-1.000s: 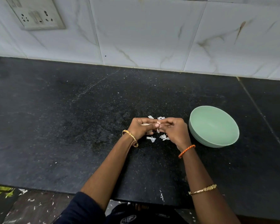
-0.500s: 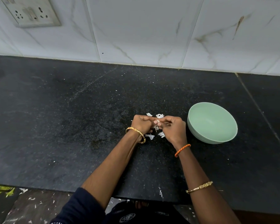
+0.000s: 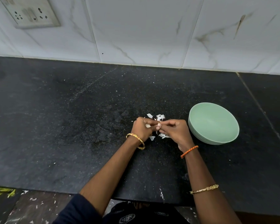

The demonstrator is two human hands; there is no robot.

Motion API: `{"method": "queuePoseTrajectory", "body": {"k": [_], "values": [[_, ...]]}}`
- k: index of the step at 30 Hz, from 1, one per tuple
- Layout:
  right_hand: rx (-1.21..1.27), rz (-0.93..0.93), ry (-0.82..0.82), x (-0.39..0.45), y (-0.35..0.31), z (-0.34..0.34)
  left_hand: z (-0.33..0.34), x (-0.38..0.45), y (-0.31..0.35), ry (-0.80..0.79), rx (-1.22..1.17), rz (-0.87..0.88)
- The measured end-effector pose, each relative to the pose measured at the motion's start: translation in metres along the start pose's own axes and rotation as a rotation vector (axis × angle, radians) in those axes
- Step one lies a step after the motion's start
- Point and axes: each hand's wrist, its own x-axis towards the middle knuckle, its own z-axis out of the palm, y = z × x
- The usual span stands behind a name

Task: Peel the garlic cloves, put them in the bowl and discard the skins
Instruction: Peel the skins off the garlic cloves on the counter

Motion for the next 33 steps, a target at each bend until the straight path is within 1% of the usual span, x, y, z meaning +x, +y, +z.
{"method": "queuePoseTrajectory", "body": {"k": [2,5,7,9,12,15,17,20,22,26,29,31,33], "values": [[-0.011,0.005,0.018,-0.001,-0.003,0.002,0.005,-0.003,0.000,0.054,0.041,0.037],[-0.135,-0.044,0.134,0.001,-0.001,0.009,0.011,-0.006,0.001,0.148,0.049,0.035],[-0.232,-0.103,0.197,0.002,0.001,0.014,0.011,-0.007,0.002,0.166,0.019,0.020],[-0.253,-0.121,0.202,0.002,0.003,0.018,0.010,-0.006,0.001,0.151,0.000,0.013],[-0.206,-0.084,0.168,0.002,0.002,0.016,0.004,-0.003,0.001,0.104,0.011,0.000],[-0.028,-0.023,0.073,0.002,-0.001,0.010,-0.001,0.003,0.002,0.056,0.008,-0.029],[0.013,-0.006,0.090,0.004,-0.002,0.006,-0.005,0.005,0.004,0.064,-0.001,-0.069],[-0.097,-0.044,0.192,0.009,0.001,0.003,-0.017,0.007,0.006,0.125,-0.110,-0.157],[-0.158,-0.089,0.215,0.010,0.002,0.002,-0.028,0.008,0.009,0.118,-0.156,-0.228],[-0.332,-0.191,0.233,0.009,-0.001,0.003,-0.042,0.008,0.007,0.084,-0.101,-0.322],[-0.442,-0.239,0.268,0.006,0.001,0.001,-0.042,0.008,0.002,0.133,-0.057,-0.337],[-0.510,-0.253,0.259,0.006,0.005,0.000,-0.040,0.009,0.000,0.178,-0.070,-0.341],[-0.561,-0.240,0.201,0.007,0.009,0.002,-0.039,0.011,-0.001,0.182,-0.127,-0.349]]}}
